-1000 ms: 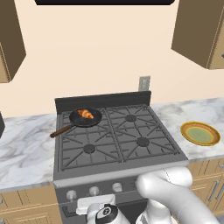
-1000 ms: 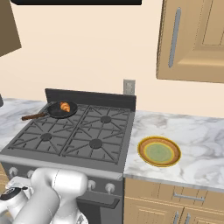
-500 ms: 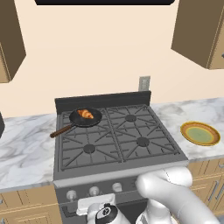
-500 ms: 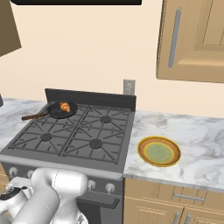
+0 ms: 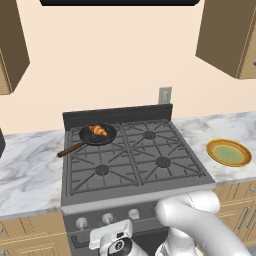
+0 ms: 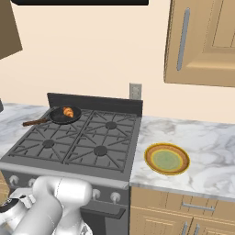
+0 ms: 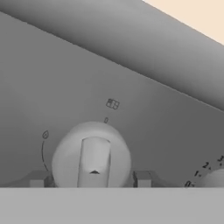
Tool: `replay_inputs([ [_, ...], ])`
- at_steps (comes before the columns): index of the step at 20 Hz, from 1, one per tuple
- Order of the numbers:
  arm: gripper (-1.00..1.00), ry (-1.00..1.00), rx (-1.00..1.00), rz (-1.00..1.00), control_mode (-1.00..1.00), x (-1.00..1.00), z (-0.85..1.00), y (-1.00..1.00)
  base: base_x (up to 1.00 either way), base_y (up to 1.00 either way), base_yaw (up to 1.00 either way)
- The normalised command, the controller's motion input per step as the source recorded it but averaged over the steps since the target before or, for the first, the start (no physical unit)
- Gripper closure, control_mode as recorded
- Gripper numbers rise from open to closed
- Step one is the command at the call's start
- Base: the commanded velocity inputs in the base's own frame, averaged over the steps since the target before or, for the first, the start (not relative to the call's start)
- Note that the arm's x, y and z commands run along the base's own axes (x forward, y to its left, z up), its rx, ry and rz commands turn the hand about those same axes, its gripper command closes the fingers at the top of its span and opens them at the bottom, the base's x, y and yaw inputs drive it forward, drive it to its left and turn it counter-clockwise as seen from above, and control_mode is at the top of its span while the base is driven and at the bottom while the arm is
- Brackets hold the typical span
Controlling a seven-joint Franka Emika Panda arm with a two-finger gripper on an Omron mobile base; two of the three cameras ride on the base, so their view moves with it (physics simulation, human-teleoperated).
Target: Pick the croissant and place it on the pan. Then turn on the stove to warm the croissant.
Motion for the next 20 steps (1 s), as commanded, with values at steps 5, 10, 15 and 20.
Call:
replay_inputs([
  [5, 1.0, -0.02, -0.21, 0.05, -1.0, 0.0, 0.58, 0.09, 0.0, 0.0, 0.0],
  [10, 1.0, 0.0, -0.21, 0.09, -1.0, 0.0, 0.69, 0.2, 0.0, 0.0, 0.0],
  [15, 1.0, 0.0, -0.2, 0.13, -1.0, 0.0, 0.74, 0.33, 0.0, 0.0, 0.0],
  [20, 1.0, 0.0, -0.22, 0.14, -1.0, 0.0, 0.71, 0.4, 0.0, 0.0, 0.0],
])
